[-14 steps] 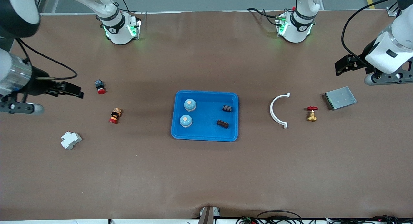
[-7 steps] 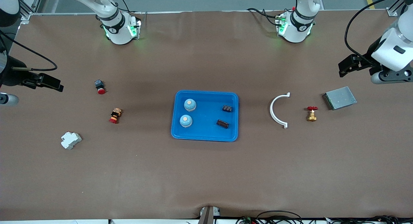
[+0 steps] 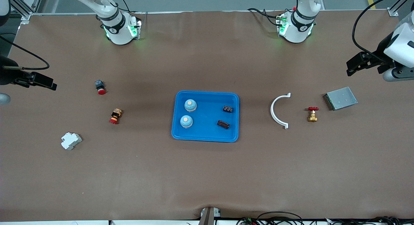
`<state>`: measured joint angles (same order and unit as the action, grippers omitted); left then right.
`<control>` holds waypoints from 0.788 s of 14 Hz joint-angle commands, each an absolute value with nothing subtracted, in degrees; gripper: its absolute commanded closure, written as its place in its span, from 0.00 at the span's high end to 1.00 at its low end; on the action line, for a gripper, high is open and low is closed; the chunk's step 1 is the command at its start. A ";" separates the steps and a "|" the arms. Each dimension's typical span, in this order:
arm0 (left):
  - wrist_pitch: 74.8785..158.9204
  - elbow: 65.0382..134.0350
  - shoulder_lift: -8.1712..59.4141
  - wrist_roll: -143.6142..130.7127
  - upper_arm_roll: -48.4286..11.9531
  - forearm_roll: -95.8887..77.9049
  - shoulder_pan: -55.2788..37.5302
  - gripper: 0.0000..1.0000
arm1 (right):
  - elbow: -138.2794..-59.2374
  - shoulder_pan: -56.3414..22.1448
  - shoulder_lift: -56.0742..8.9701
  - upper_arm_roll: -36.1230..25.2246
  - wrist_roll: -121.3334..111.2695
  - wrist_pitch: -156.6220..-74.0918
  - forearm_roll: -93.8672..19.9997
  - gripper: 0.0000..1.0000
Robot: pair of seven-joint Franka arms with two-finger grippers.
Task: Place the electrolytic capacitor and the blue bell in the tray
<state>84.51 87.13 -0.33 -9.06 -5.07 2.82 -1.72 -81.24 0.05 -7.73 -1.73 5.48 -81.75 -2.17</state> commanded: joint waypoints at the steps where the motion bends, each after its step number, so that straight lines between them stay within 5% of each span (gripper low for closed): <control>1: 85.07 90.78 -3.86 -7.73 -5.27 1.41 -1.41 1.00 | -82.62 -0.17 -6.42 -0.97 5.36 -81.65 -1.85 1.00; 6: 88.67 98.51 -9.56 -7.73 -5.27 0.44 -1.49 1.00 | -82.53 -0.26 -6.50 -0.97 4.75 -82.17 0.26 1.00; 11: 88.59 97.83 -8.97 -7.74 -5.27 0.44 -1.67 1.00 | -80.95 0.52 -6.59 -1.32 4.75 -81.83 0.44 1.00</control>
<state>87.62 96.85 -8.16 -9.06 -5.21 1.79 -2.01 -80.79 -0.25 -7.70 -1.28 5.25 -82.08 -0.08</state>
